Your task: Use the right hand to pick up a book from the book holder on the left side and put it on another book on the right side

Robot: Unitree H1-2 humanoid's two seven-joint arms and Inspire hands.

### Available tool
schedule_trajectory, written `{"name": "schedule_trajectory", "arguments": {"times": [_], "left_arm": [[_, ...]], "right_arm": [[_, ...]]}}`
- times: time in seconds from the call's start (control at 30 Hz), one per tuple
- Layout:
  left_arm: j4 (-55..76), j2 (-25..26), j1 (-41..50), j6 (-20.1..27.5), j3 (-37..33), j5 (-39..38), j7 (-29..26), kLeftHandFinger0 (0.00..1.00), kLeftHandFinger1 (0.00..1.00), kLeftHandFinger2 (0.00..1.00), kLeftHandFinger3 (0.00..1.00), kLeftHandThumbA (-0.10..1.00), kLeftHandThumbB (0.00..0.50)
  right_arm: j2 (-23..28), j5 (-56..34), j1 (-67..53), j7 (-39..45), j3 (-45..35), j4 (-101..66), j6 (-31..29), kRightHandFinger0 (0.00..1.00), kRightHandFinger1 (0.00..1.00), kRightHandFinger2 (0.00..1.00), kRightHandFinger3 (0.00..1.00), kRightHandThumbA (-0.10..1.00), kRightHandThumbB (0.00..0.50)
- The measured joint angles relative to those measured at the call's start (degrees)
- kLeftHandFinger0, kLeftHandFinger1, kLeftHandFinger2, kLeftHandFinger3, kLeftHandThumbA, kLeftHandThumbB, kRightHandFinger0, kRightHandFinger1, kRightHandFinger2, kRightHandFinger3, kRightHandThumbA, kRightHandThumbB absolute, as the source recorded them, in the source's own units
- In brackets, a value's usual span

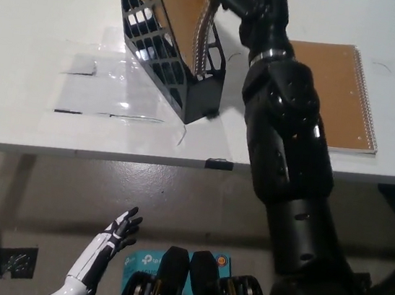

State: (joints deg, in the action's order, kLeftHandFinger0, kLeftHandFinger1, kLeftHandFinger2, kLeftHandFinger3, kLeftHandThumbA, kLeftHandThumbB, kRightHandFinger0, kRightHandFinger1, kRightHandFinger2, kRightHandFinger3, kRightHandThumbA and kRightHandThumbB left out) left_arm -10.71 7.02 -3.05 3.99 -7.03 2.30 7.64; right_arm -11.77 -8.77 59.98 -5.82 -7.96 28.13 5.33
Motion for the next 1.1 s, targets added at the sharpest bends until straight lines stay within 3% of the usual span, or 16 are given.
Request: {"name": "schedule_trajectory", "arguments": {"times": [0.13, 0.43, 0.53, 0.67, 0.8, 1.03, 1.1], "left_arm": [[0.01, 0.01, 0.0, 0.0, -0.11, 0.37, 0.01, 0.96, 1.0, 1.0, 1.0, 1.0, 0.124], [0.01, 0.01, -0.01, 0.0, -0.16, 0.89, 0.13, 0.95, 1.0, 1.0, 1.0, 1.0, 0.125], [0.0, 0.02, -0.01, 0.0, -0.15, 0.92, 0.15, 0.95, 1.0, 1.0, 1.0, 1.0, 0.12], [0.0, 0.01, 0.04, 0.0, -0.23, 1.07, 0.16, 0.94, 1.0, 1.0, 1.0, 1.0, 0.113], [-0.16, -0.01, 0.17, 0.0, -0.25, 1.18, 0.15, 0.94, 1.0, 1.0, 1.0, 1.0, 0.117], [-0.27, -0.03, 0.22, -0.03, -0.23, 1.28, 0.16, 0.94, 1.0, 1.0, 1.0, 1.0, 0.103], [-0.27, -0.04, 0.27, -0.04, -0.23, 1.28, 0.16, 0.94, 1.0, 1.0, 1.0, 1.0, 0.114]], "right_arm": [[0.17, -2.18, 1.83, 0.62, -0.58, -1.31, 1.44, 0.0, 0.4, 0.76, 0.81, -0.1, 0.059], [1.31, -7.84, 7.0, 0.81, -5.59, -3.53, 5.35, 0.0, 0.37, 0.76, 0.84, -0.1, 0.06], [1.76, -9.81, 8.48, 0.78, -7.16, -5.15, 6.52, 0.0, 0.42, 0.82, 0.89, -0.1, 0.067], [1.76, -12.94, 9.34, 0.13, -10.18, -8.23, 9.91, 0.0, 0.41, 0.88, 0.93, -0.1, 0.032], [1.76, -16.27, 9.23, -0.55, -13.85, -8.67, 12.6, 0.0, 0.39, 0.85, 1.0, -0.1, 0.042], [2.95, -22.51, 8.77, -1.43, -20.49, -8.34, 18.09, 0.0, 0.41, 0.82, 1.0, -0.1, 0.081], [4.06, -24.15, 8.57, -1.67, -21.32, -8.05, 19.13, 0.0, 0.41, 0.82, 1.0, -0.1, 0.051]]}}
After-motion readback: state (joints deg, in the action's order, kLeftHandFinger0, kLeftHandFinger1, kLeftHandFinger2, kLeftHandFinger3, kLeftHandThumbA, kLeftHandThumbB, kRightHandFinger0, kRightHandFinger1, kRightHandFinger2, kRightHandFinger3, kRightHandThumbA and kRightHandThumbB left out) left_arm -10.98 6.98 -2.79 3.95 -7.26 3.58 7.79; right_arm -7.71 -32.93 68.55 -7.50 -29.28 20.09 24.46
